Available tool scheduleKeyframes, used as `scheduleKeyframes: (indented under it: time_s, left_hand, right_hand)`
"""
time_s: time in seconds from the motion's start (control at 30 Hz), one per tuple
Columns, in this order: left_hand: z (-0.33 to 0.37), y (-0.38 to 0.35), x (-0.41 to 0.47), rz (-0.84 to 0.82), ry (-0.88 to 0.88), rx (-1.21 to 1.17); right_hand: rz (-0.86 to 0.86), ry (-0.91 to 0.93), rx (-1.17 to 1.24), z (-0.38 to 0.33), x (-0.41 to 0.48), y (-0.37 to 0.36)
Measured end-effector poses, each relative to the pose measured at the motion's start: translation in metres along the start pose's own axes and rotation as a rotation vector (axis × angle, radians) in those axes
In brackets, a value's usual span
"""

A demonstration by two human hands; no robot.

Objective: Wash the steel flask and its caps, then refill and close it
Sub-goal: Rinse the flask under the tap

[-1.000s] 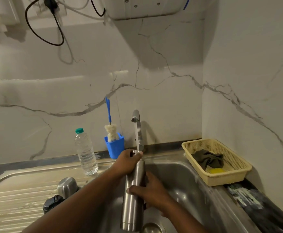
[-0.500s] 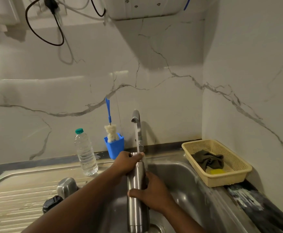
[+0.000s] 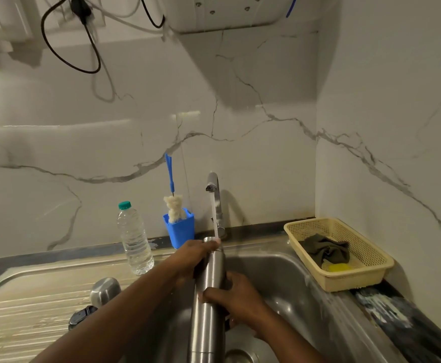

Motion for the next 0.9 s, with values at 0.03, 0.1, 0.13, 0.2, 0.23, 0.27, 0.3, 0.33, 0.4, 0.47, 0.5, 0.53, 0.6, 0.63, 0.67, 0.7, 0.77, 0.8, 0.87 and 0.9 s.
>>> scheduleKeyframes:
  time_s: [0.03,0.1,0.13,0.2,0.23,0.27,0.3,0.33,0.4,0.47,0.5,0.53,0.6,0.63,0.67,0.7,0.77,0.8,0.87,0.9]
  left_hand:
    - [0.003,0.001,0.001,0.018,-0.006,0.063]
    - [0.010,0.004,0.000,0.084,-0.024,0.227]
    - [0.011,0.005,0.000,0.109,-0.031,0.256]
    - [0.007,0.004,0.000,0.112,-0.033,0.175]
    - [0.004,0.002,-0.001,0.098,-0.026,0.068]
    - [0.001,-0.001,-0.004,0.069,-0.014,-0.047]
    - [0.000,-0.003,-0.006,0.048,-0.012,-0.142]
    - [-0.001,-0.005,-0.007,0.033,-0.015,-0.193]
    - [-0.001,-0.007,-0.008,0.016,-0.043,-0.219]
    - [0.001,-0.010,-0.009,0.015,-0.109,-0.150]
    - [0.003,-0.009,-0.008,0.041,-0.160,-0.076]
    - [0.006,-0.007,-0.009,0.083,-0.214,0.005]
    - [0.011,-0.001,-0.013,0.178,-0.303,0.091]
    - [0.012,0.001,-0.016,0.211,-0.337,0.111]
    - [0.011,0.003,-0.018,0.224,-0.364,0.130]
    - [0.008,0.004,-0.020,0.231,-0.383,0.144]
    - [0.001,0.008,-0.027,0.244,-0.388,0.154]
    - [-0.003,0.012,-0.031,0.253,-0.381,0.150]
    - [-0.014,0.019,-0.040,0.246,-0.354,0.101]
    - [-0.020,0.021,-0.046,0.230,-0.326,0.041]
  right_hand:
    - [0.007,0.013,-0.019,0.000,0.000,0.000]
    - [0.023,0.043,-0.065,0.000,0.000,0.001]
    - [0.028,0.050,-0.080,0.001,0.001,0.002]
    - [0.028,0.028,-0.053,0.004,0.004,0.003]
    - [0.022,0.001,-0.022,0.006,0.005,0.003]
    - [0.012,-0.021,0.005,0.007,0.006,0.003]
    - [0.000,-0.035,0.027,0.008,0.007,0.003]
    - [-0.009,-0.040,0.041,0.009,0.008,0.002]
    - [-0.019,-0.038,0.056,0.011,0.009,0.001]
    - [-0.026,-0.032,0.074,0.013,0.010,0.000]
    - [-0.024,-0.026,0.083,0.014,0.011,0.000]
    - [-0.014,-0.014,0.084,0.014,0.011,0.000]
    - [0.028,0.017,0.042,0.013,0.011,0.004]
    - [0.060,0.036,0.002,0.013,0.011,0.007]
    - [0.090,0.057,-0.044,0.012,0.010,0.011]
    - [0.103,0.070,-0.083,0.012,0.010,0.014]
    - [0.067,0.067,-0.110,0.011,0.008,0.015]
    - [0.034,0.047,-0.111,0.012,0.008,0.013]
    - [0.013,0.015,-0.120,0.012,0.008,0.010]
    - [0.030,0.015,-0.114,0.012,0.008,0.011]
Point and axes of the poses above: each hand's wrist, its own x-axis towards the middle knuckle, its own y-axis out of the back of the hand, z = x × y, the point moved 6 cm from there along x, towards the middle knuckle, and after that the axes turned 4 degrees about -z, right-handed, at the moved point
